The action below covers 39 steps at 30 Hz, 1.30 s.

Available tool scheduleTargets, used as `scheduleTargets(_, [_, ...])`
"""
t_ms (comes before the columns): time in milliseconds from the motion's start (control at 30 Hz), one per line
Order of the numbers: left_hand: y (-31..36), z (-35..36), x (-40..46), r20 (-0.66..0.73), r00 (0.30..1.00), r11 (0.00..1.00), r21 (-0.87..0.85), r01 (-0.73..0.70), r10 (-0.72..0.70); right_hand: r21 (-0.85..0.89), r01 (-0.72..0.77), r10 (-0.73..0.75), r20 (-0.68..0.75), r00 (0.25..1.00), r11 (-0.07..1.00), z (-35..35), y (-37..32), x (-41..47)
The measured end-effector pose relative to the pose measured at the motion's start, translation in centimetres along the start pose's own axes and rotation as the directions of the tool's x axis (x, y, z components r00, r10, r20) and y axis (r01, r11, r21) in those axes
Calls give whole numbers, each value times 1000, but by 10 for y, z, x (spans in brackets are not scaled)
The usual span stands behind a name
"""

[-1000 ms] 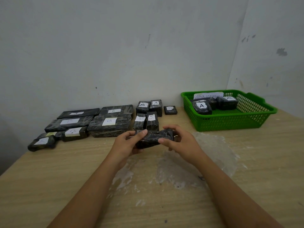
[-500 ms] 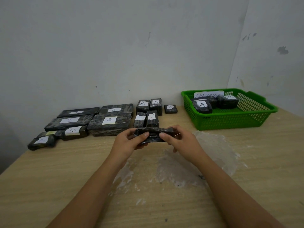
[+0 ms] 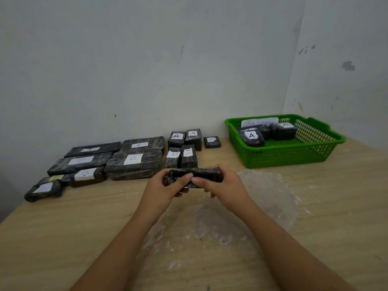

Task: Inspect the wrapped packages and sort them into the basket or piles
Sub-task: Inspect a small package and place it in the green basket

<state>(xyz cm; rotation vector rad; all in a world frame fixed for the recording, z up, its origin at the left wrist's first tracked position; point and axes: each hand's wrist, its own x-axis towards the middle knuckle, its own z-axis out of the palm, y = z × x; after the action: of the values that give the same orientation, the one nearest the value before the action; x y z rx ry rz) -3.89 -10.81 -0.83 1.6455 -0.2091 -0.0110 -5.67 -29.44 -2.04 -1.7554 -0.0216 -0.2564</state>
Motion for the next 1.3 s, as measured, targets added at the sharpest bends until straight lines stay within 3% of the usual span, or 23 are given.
scheduleTargets(167, [-1,1,0,15,1000,999,39,19,-20,73,-36,35,20,999,997,-2,2,3])
scheduleTargets(333, [1,4,-1,-9,996,996,-2,93,-93,-19,-21,21,43,999,1000,-1,-1,-1])
scheduleTargets(600, [1,7,-2,-88,996,999,35,15,-12,-21,41,-43,-69,997,999,6,3,1])
scheduleTargets(800, [-1,1,1,-119,993,999,33,24,-20,-42,47,-45,38,998,998,4,4,-1])
scheduleTargets(1033, [-2,1,4,-68,996,997,32,67,-64,-90,63,-62,8,998,994,3,7,4])
scheduleTargets(1300, [0,-4,6,-22,986,982,-89,164,-167,-61,40,-37,47,998,997,-2,8,5])
